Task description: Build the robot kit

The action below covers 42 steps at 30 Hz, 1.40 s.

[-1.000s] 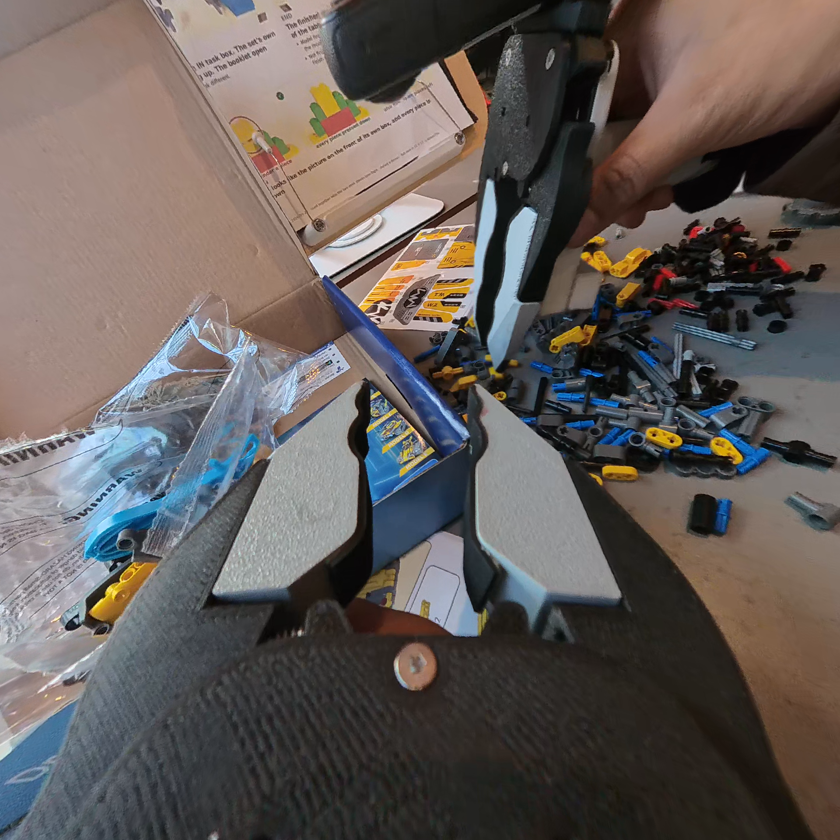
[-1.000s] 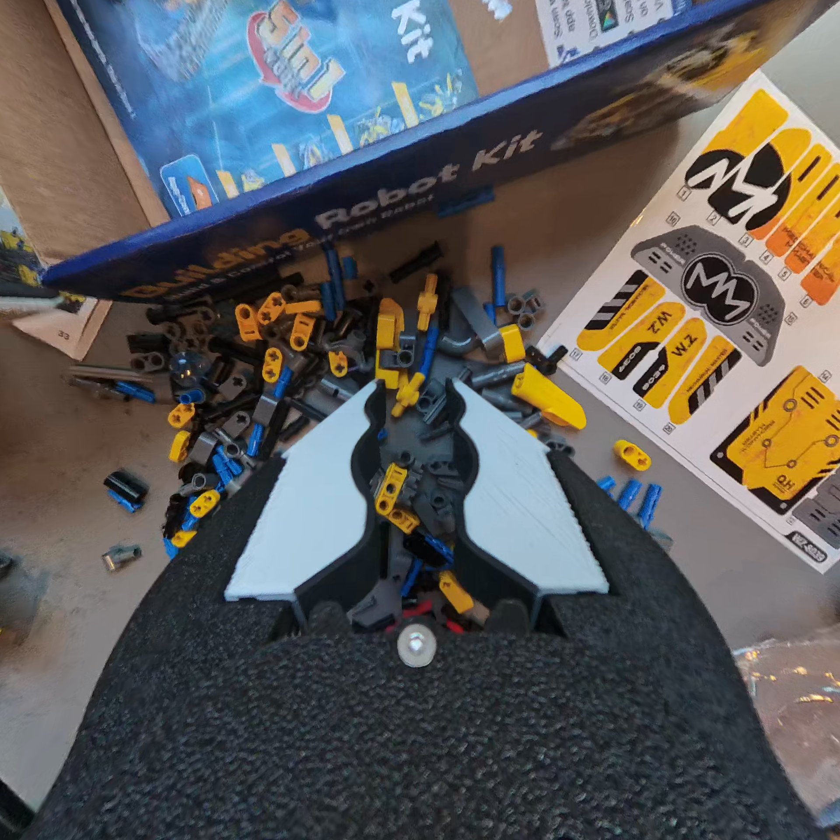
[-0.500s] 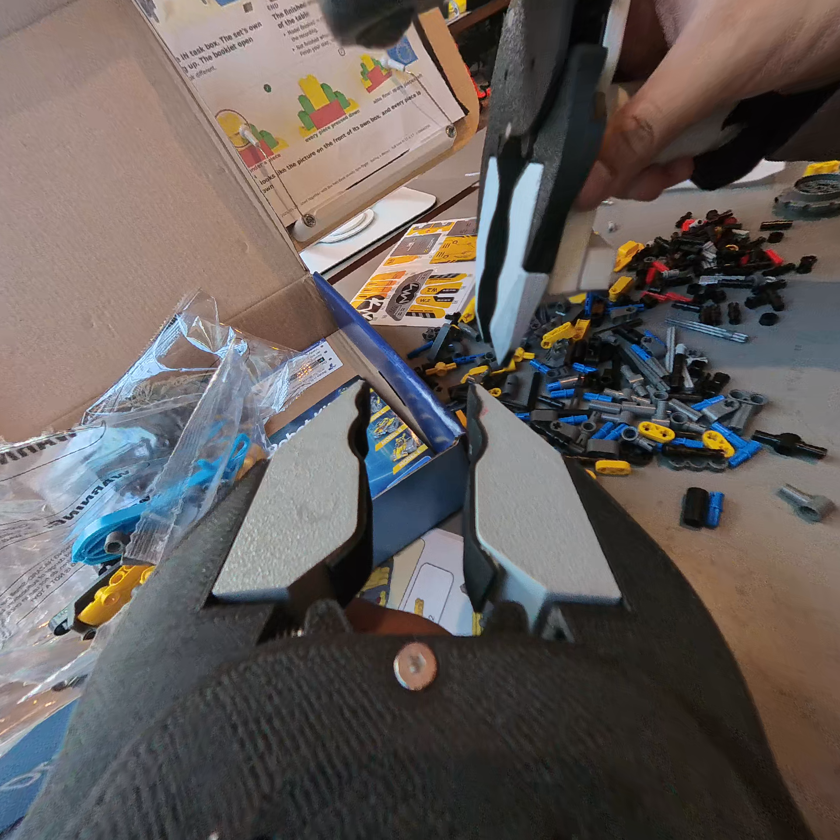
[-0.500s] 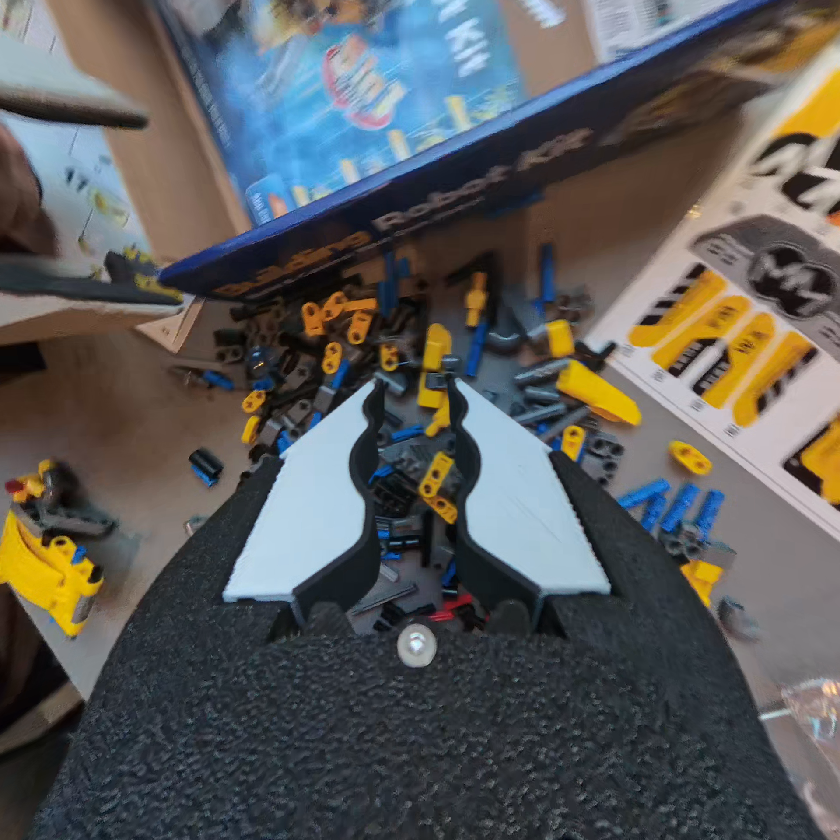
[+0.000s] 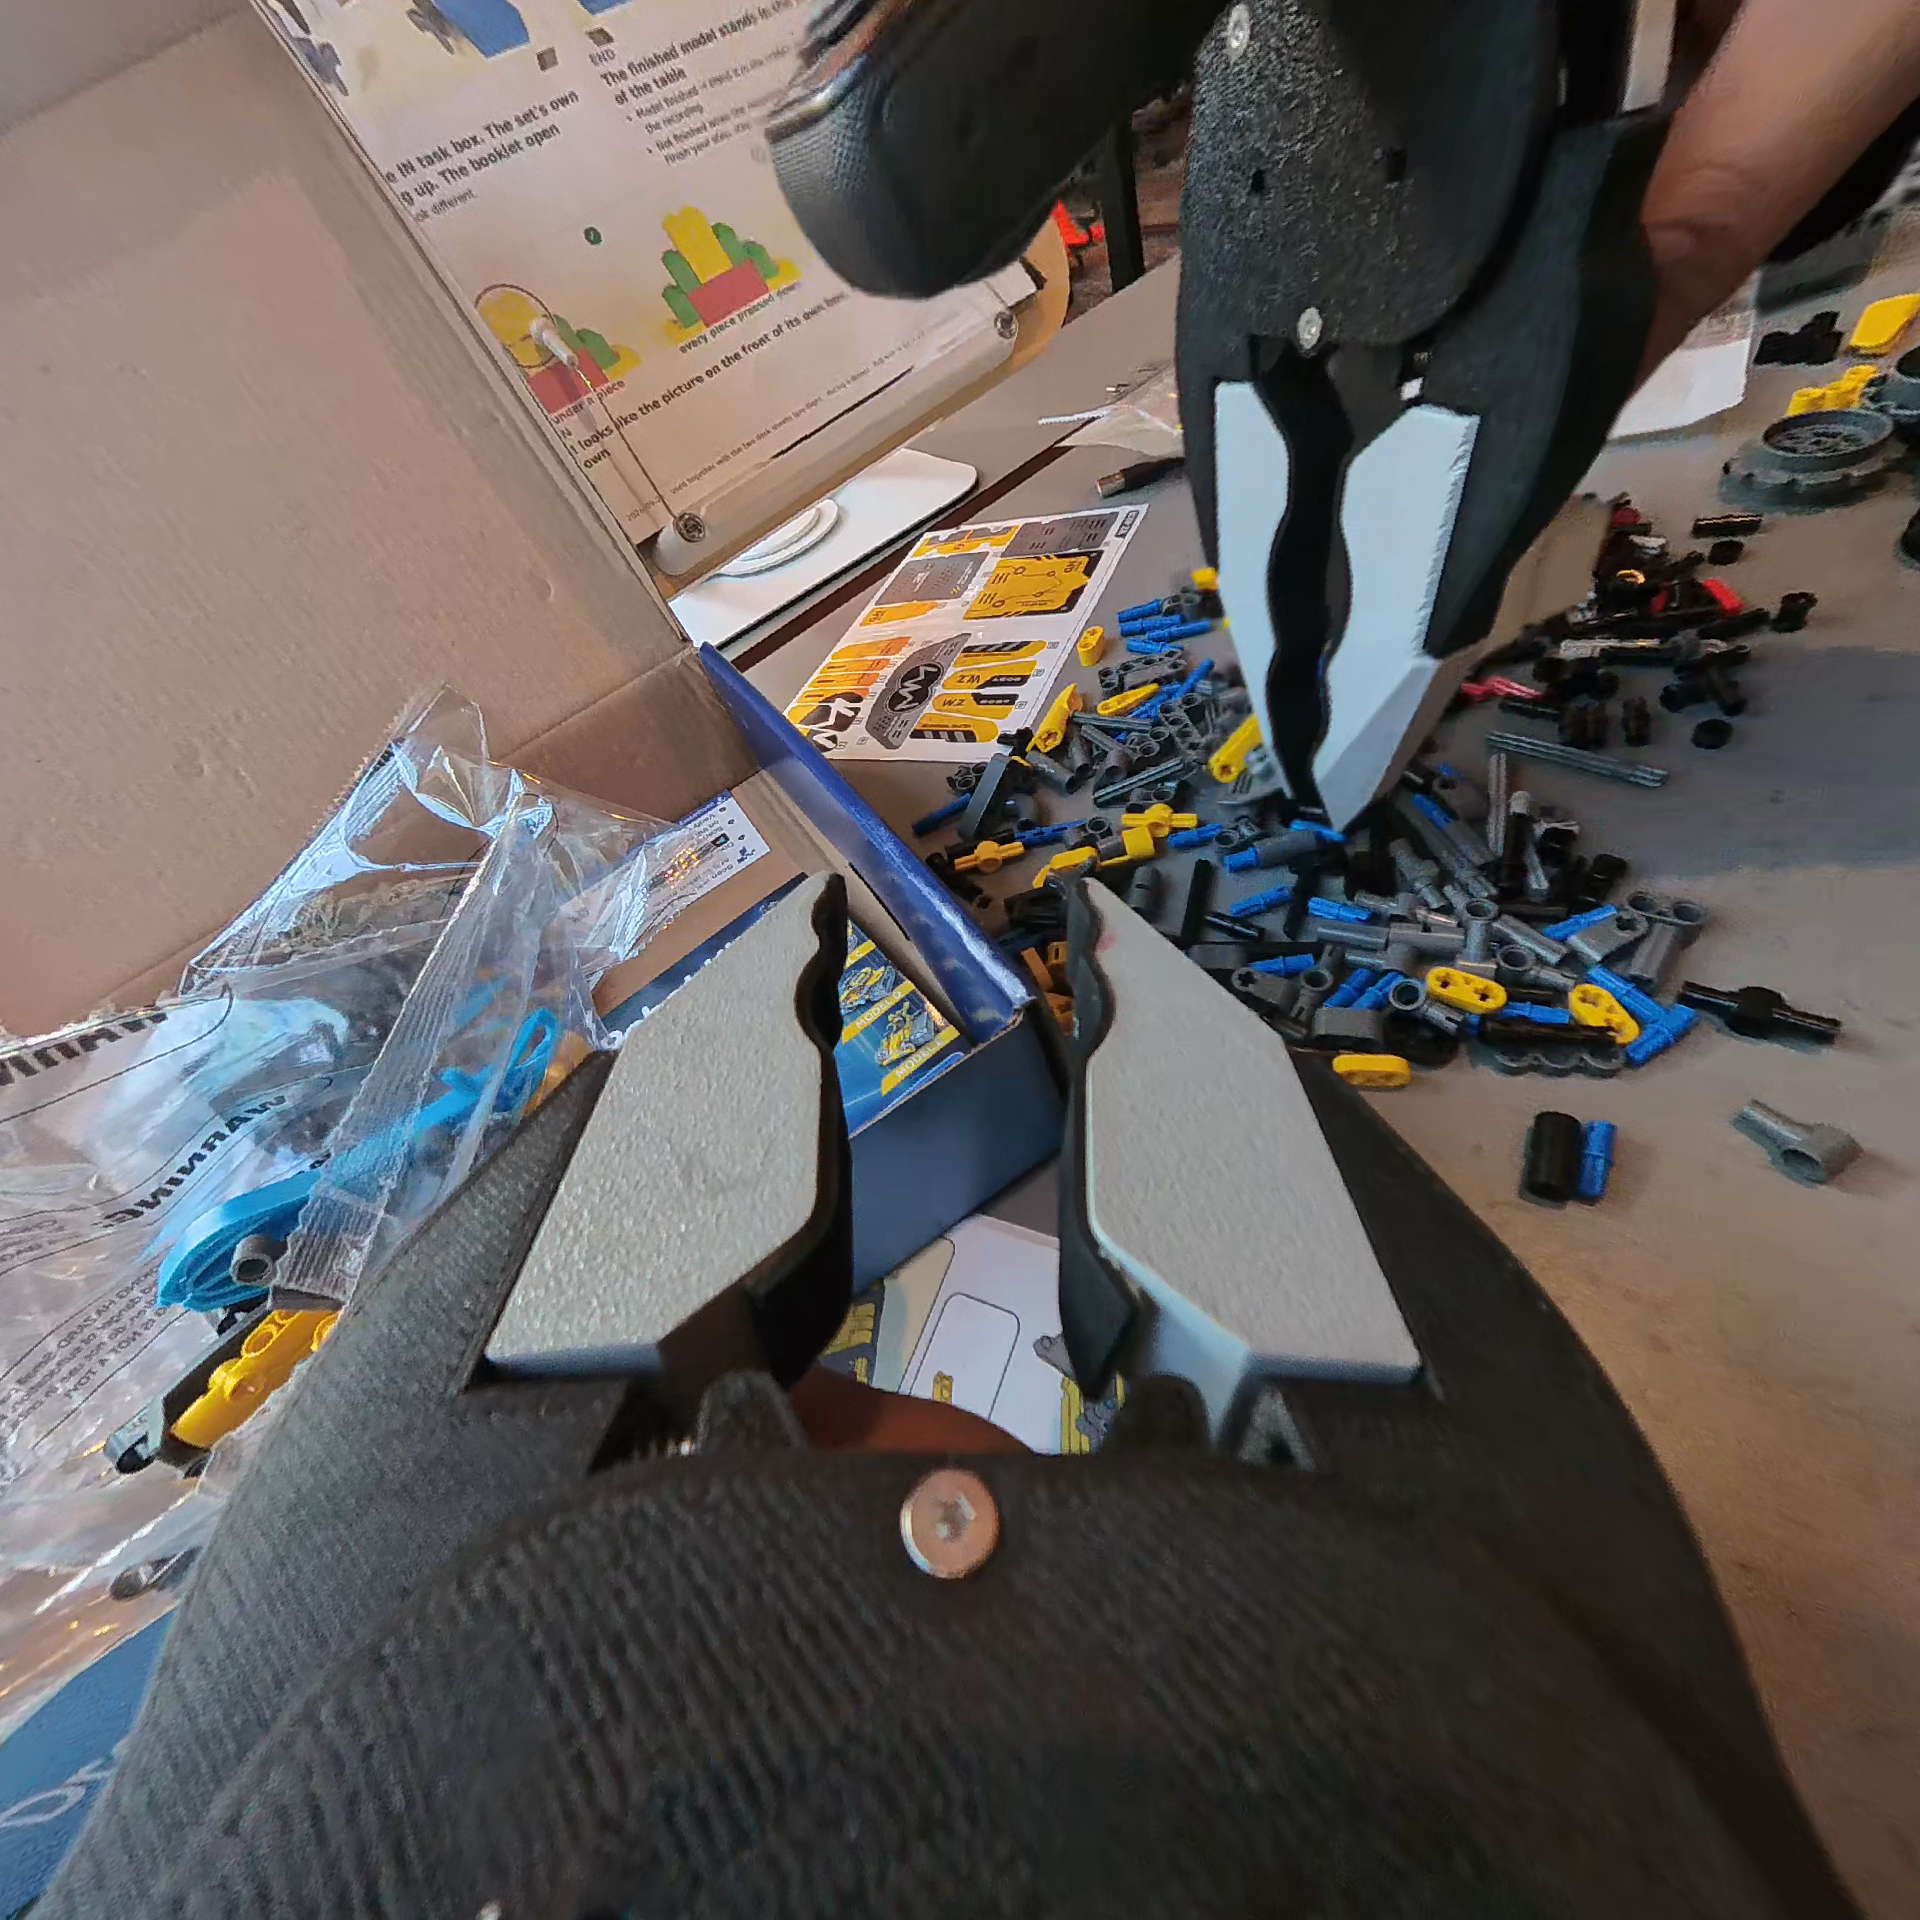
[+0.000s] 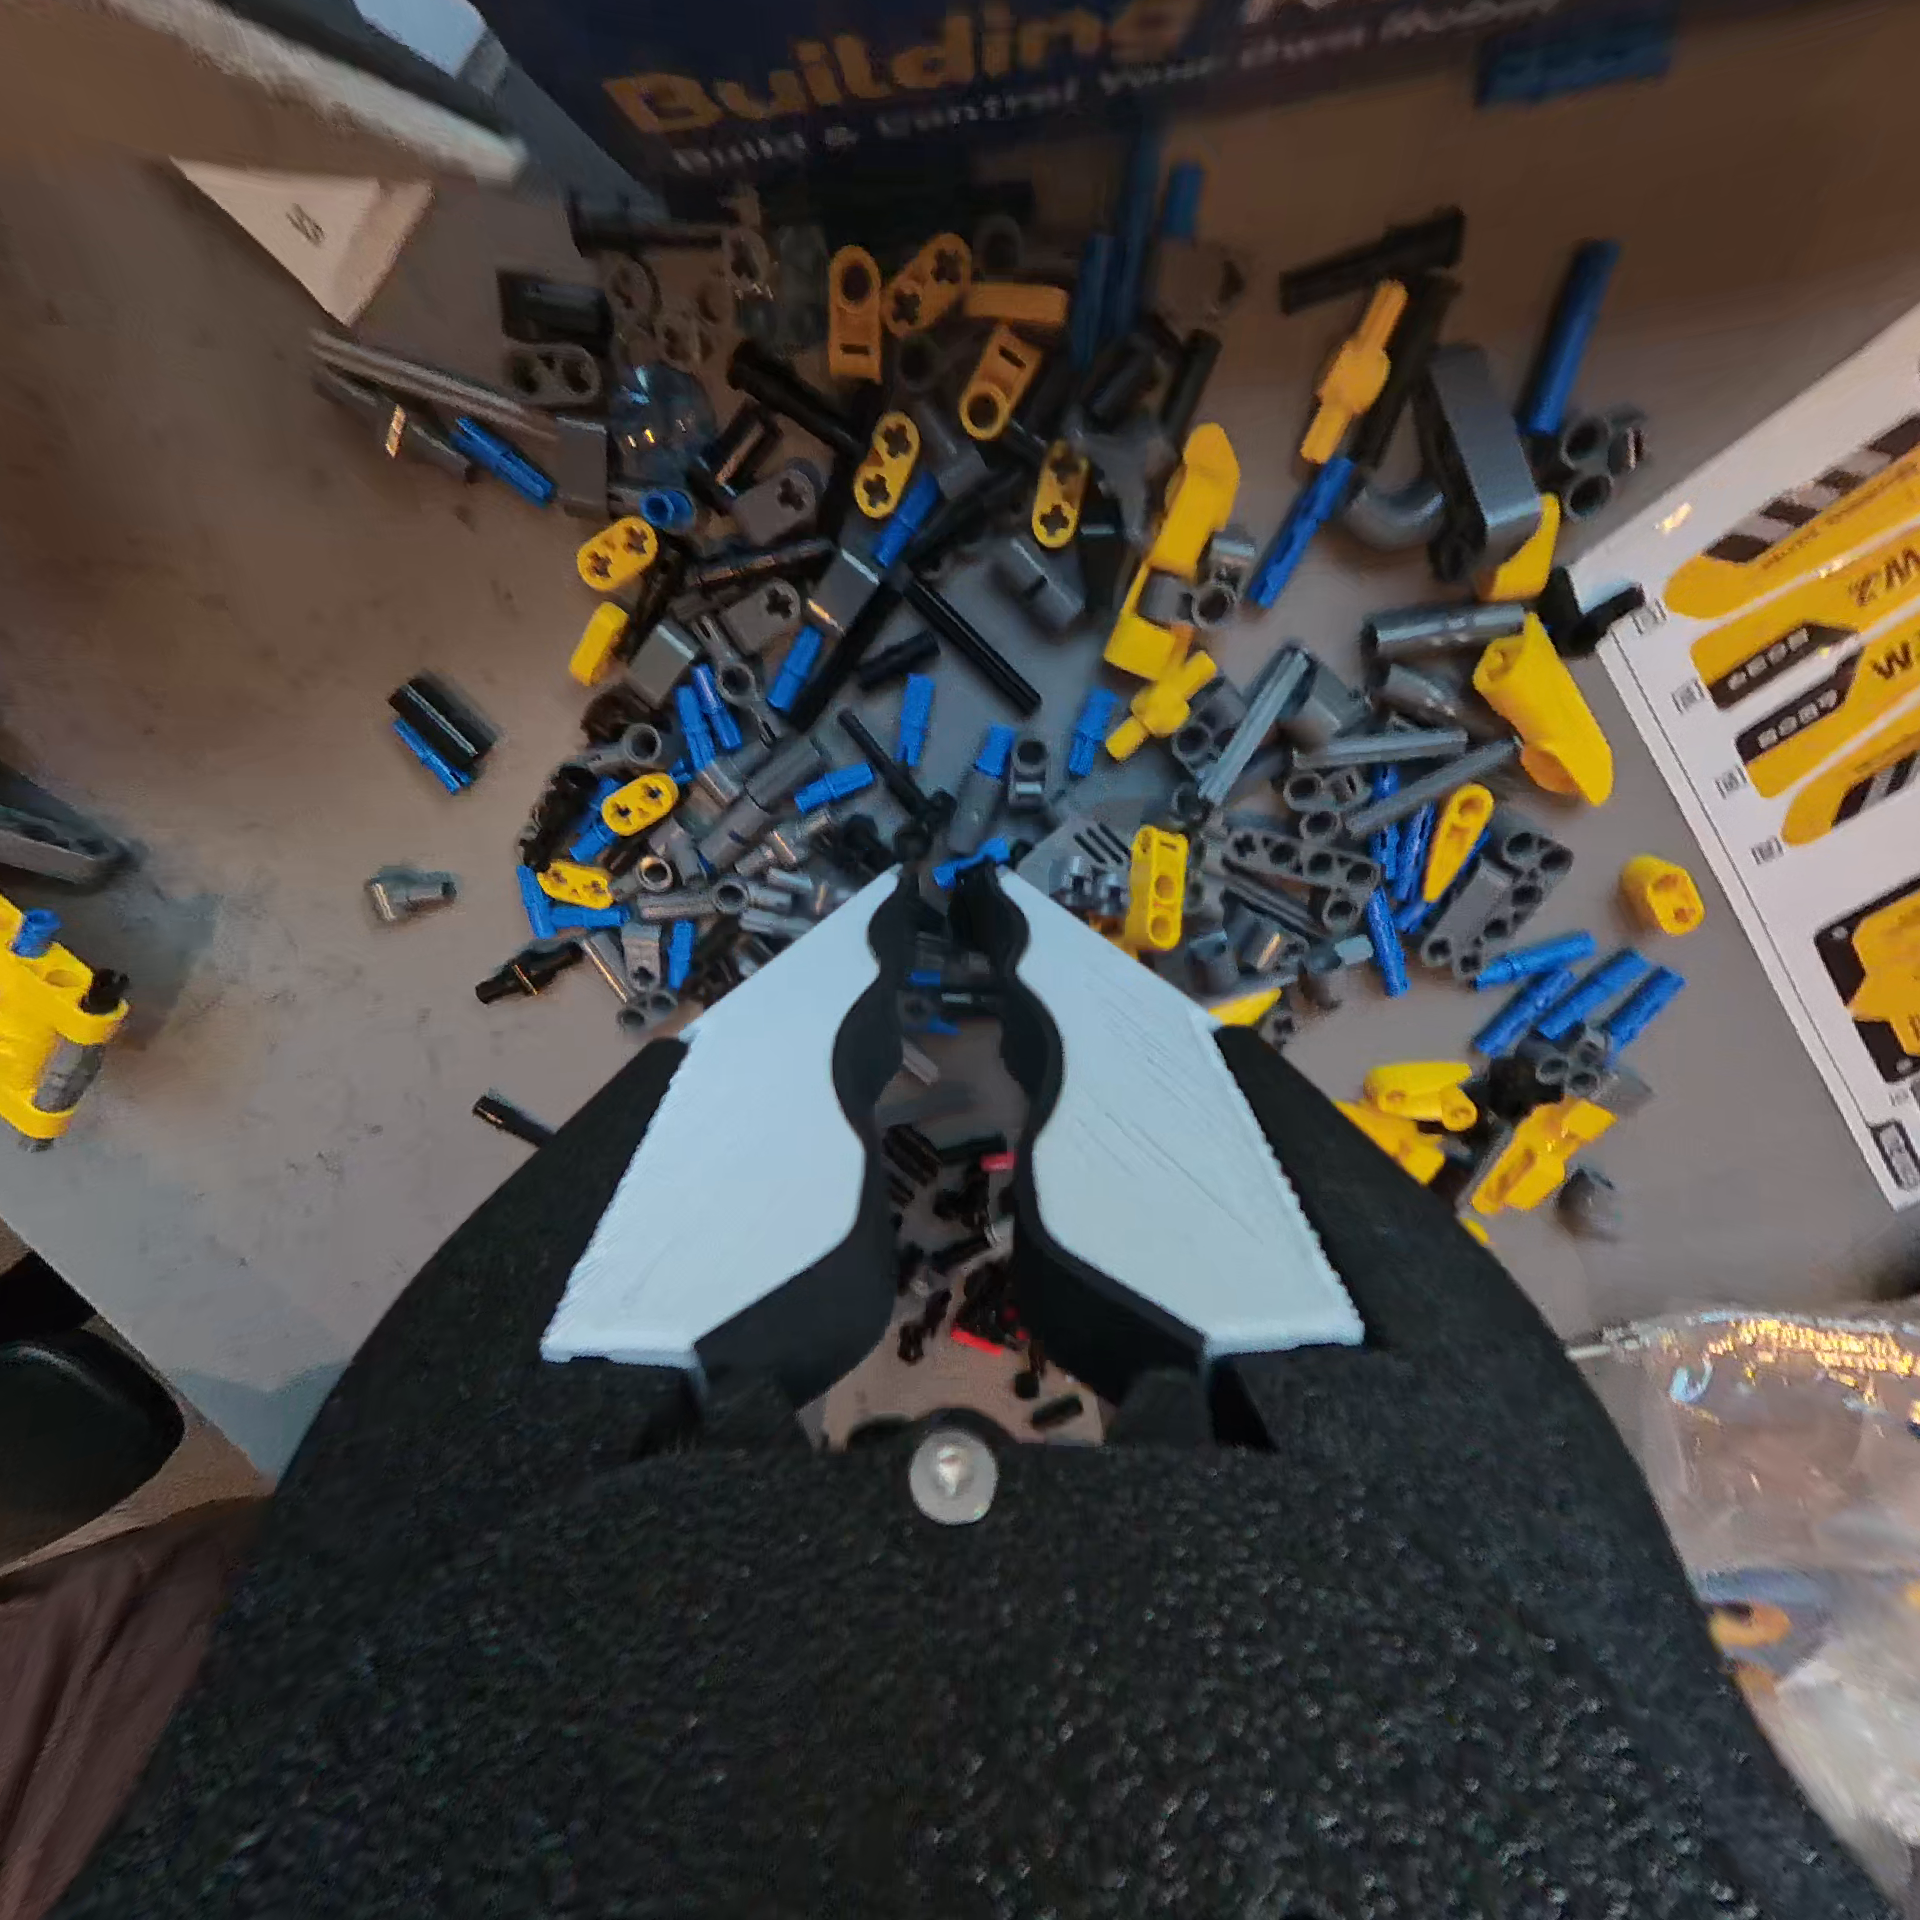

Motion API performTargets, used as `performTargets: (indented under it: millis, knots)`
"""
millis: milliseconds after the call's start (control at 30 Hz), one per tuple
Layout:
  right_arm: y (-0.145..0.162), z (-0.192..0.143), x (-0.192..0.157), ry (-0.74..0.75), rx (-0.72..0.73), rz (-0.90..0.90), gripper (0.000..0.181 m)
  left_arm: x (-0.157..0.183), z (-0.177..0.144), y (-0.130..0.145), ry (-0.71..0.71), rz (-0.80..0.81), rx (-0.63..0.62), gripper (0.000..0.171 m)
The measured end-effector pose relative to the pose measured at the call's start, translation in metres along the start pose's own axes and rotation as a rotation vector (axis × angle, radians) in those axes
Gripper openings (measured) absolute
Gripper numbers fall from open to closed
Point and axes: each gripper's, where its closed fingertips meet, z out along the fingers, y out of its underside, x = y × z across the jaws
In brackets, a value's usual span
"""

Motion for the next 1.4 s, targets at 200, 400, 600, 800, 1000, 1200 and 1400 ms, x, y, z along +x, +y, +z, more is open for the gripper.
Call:
performTargets:
  millis: [200, 400, 600, 800, 1000, 1200, 1400]
  knots:
    - [0.029, 0.002, 0.0, -0.028, -0.094, 0.032, 0.011, 0.001, 0.001, 0.002, 0.003, -0.001, -0.005, 0.04]
    - [0.021, 0.005, -0.003, -0.047, -0.06, 0.006, 0.012, 0.001, 0.002, 0.003, 0.002, 0.002, -0.011, 0.04]
    - [-0.033, -0.004, -0.013, -0.08, 0.157, -0.013, 0.012, -0.002, 0.001, 0.002, -0.006, 0.003, -0.008, 0.04]
    - [-0.047, 0.012, -0.014, -0.085, 0.14, -0.009, 0.01, -0.001, 0.001, 0.003, -0.003, 0.006, -0.014, 0.04]
    - [-0.03, 0.013, -0.008, -0.062, 0.08, -0.001, 0.015, 0.001, 0.002, 0.006, 0.001, 0.015, -0.031, 0.04]
    - [-0.007, 0.01, -0.008, -0.044, -0.002, -0.023, 0.01, -0.001, 0.003, 0.009, -0.004, 0.019, -0.043, 0.04]
    - [-0.048, -0.006, 0.001, -0.025, 0.205, 0.044, 0.012, -0.016, 0.0, 0.004, -0.043, -0.025, -0.024, 0.039]
